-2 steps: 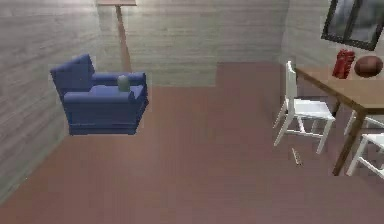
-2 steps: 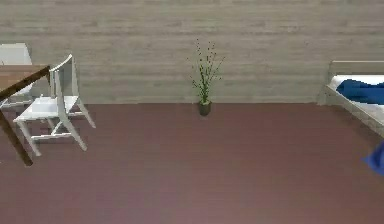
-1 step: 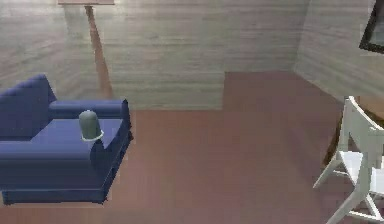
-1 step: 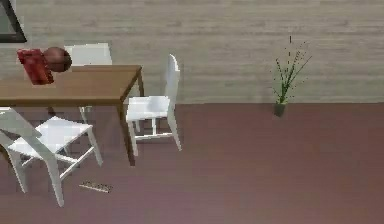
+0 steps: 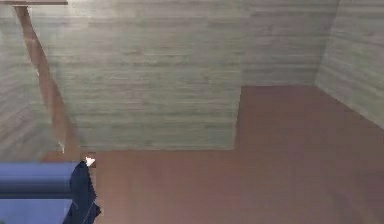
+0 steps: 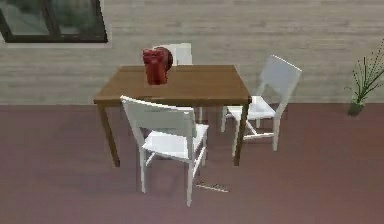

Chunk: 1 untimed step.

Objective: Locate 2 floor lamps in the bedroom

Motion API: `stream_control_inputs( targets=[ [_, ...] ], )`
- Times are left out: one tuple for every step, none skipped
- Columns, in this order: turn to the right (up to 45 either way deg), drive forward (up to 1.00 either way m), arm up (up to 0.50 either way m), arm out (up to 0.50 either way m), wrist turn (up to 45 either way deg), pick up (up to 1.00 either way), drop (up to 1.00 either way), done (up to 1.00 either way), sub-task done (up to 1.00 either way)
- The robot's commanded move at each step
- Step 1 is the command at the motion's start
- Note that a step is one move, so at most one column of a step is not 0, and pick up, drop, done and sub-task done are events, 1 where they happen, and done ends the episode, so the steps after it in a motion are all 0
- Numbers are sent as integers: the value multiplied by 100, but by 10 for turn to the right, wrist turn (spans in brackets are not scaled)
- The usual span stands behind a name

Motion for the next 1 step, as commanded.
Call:
stream_control_inputs(
  targets=[
    [-30, 0, 0, 0, 0, 0, 0, 0, 0]
  ],
)
